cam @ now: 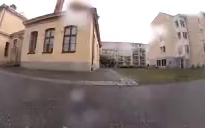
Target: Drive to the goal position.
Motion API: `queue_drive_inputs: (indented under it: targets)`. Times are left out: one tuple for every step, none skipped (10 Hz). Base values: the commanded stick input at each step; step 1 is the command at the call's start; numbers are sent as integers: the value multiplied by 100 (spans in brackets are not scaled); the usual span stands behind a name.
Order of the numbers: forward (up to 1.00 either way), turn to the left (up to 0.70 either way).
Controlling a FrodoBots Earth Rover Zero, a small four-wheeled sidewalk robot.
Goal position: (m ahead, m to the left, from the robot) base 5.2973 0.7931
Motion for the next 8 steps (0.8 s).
queue_drive_inputs:
  targets:
    - [85,-20]
    - [85,-29]
    - [85,-34]
    - [85,-34]
    - [85,-34]
    - [85,-34]
    - [85,-27]
    - [85,-5]
